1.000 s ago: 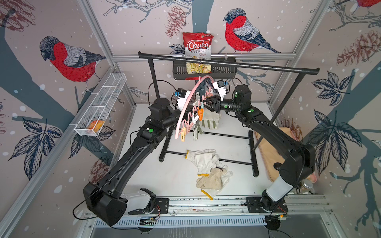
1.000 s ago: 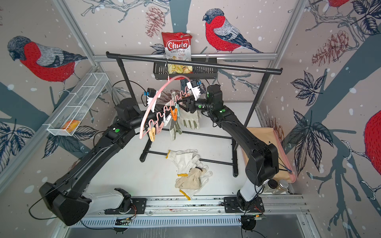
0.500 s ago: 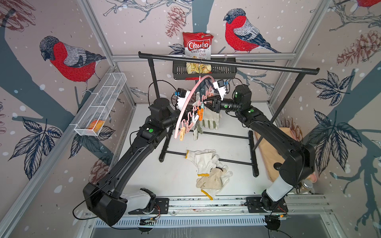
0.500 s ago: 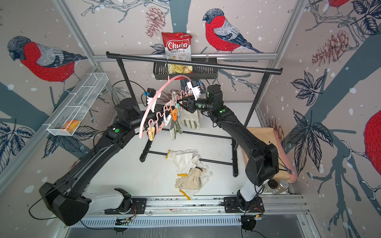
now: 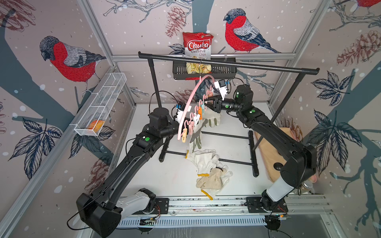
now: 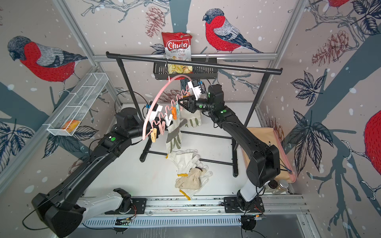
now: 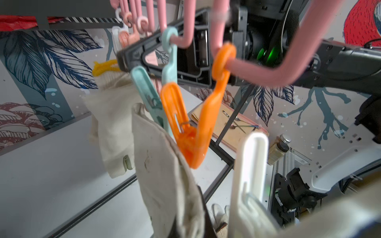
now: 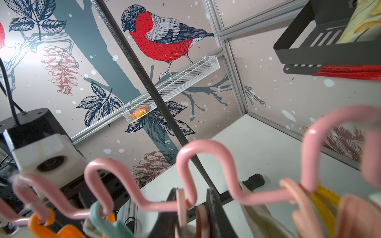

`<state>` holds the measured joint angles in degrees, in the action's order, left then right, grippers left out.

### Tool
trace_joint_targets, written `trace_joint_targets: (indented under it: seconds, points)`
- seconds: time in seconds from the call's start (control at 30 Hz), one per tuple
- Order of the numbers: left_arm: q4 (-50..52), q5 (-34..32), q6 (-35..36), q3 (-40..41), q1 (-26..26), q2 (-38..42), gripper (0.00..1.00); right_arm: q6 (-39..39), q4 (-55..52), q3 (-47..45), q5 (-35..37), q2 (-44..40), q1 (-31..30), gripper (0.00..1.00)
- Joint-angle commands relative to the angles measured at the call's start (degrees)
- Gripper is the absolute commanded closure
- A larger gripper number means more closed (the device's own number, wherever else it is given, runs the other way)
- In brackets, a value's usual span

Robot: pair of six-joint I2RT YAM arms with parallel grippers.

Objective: Clip the gloves onto a hanger to dry
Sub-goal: Open the clamp at the hanger.

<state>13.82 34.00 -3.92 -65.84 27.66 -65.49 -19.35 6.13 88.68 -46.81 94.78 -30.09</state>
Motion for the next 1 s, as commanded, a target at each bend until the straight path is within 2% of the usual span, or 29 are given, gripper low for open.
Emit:
trace_joint_targets:
  seconds: [0.0, 0.53, 0.83, 0.97]
  points:
    - [1.21, 4.32, 4.45, 0.87, 0.09, -0.18, 1.00, 0.19, 2.13, -0.03, -0.29, -0.87, -0.07, 0.82]
    - [-12.95, 6.61, 5.68, 1.85, -1.51, -6.08, 1.00, 0.38, 1.91, -1.32, -1.22, -2.32, 0.03, 0.82]
    - [-12.88, 10.42, 7.99, 0.22, -3.57, -8.23, 1.00, 0.26, 2.22, -1.42, -1.52, -2.26, 0.35, 0.82]
    - [-11.48, 11.79, 11.35, -0.59, -4.11, -8.74, 1.00, 0.15, 2.31, -1.49, -1.66, -2.25, 0.37, 0.82]
